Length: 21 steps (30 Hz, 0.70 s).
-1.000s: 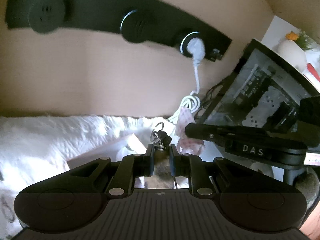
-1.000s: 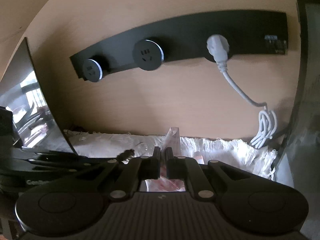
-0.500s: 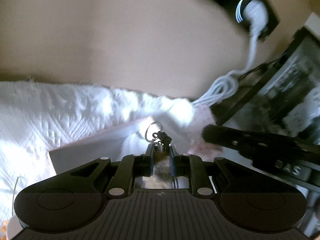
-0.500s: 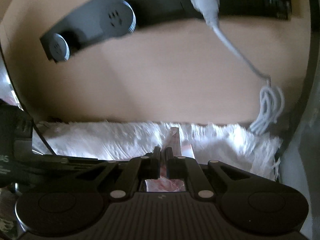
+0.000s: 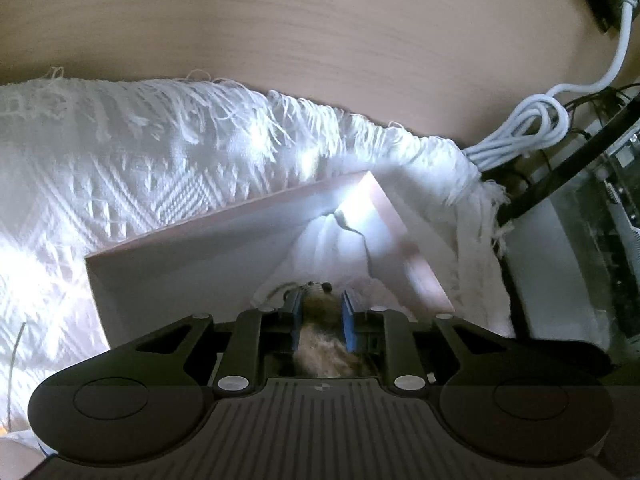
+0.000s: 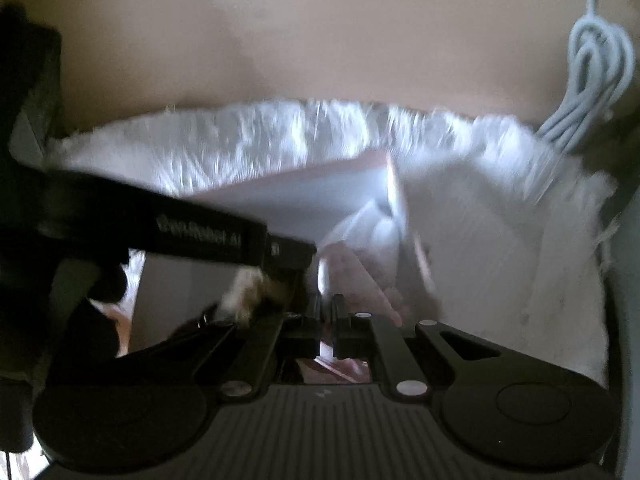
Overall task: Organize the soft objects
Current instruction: 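Carry the pink tissue and skull keychain into the pink box and open both grippers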
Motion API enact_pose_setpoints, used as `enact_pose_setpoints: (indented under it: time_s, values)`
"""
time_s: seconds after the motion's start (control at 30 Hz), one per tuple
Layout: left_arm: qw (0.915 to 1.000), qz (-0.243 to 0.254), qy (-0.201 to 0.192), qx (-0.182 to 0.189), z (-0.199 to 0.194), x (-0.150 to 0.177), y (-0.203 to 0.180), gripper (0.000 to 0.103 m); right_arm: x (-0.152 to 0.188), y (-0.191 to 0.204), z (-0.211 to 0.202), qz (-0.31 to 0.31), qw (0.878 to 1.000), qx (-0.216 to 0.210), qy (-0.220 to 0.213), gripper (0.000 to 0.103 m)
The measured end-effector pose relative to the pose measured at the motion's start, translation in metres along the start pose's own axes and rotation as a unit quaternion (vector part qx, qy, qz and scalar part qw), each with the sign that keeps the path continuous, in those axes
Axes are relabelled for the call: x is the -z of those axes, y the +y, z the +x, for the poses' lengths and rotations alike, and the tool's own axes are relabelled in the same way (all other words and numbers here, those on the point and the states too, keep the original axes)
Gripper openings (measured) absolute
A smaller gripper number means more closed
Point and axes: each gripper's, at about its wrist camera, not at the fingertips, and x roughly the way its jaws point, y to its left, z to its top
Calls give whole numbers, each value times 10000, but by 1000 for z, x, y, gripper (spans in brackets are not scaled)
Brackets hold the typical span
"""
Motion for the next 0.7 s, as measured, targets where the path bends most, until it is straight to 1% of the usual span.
enact_pose_setpoints:
  time_s: [0.1,0.2,0.27,0.37,0.4,0.47,0.57,0.67,0.7]
  values:
    - [9999,5,-124,46,-12,-1,3,23,2,4,10,-86,9998,-97,143,6]
    - [9993,-6,-344,123,-29,-1,4,23,3,7,15,-207,9996,-97,160,6]
    - [9985,-41,-512,175,-43,0,5,23,3,4,17,-209,9995,-152,202,5]
    - [9976,-59,-658,218,-61,4,4,23,2,-3,15,-78,9995,-214,232,5]
    - [9976,-44,-649,220,-64,7,3,23,4,-5,13,-44,9995,-220,216,5]
    - [9986,73,-507,135,-65,13,-2,23,7,-6,10,-43,9996,-214,184,5]
    - [9991,344,-161,-202,-52,22,-13,23,10,-8,11,-97,9997,-187,132,5]
    - [9981,583,155,-149,-44,32,-22,22,11,-6,4,-166,9997,-158,75,6]
    - [9980,609,128,-146,-46,34,-24,21,11,-4,0,-211,9997,-143,41,6]
